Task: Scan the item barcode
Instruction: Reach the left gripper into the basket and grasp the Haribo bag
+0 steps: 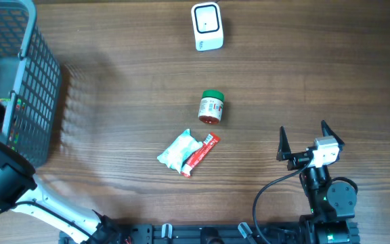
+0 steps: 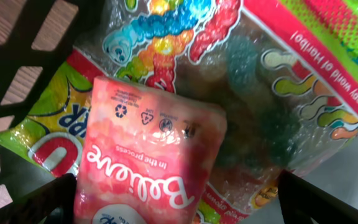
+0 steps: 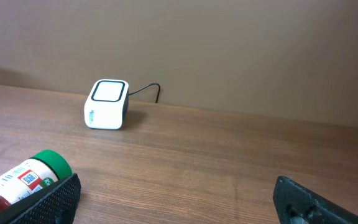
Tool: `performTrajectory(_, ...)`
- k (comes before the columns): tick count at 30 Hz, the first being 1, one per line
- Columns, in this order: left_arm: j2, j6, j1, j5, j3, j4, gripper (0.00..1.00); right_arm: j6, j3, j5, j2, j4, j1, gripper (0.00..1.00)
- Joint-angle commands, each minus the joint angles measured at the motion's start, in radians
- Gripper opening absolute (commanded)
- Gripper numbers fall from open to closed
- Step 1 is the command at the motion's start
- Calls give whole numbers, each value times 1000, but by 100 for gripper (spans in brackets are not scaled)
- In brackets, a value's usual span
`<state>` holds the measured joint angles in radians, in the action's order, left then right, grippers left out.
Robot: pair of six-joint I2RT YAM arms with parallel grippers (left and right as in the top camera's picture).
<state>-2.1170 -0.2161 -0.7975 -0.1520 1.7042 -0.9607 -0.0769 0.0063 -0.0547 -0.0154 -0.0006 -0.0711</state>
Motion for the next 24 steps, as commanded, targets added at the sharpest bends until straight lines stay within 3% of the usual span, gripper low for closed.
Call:
performTrajectory(1,-11,-16,13,2,-2,9,100,-1,-1,12,4,3,3,100)
performTrajectory(12,-11,-16,84,-12,-2,31,100,-1,-1,12,4,3,3,100)
performTrajectory(24,-11,-16,61,-17,-34,51,100,-2,-1,12,4,3,3,100)
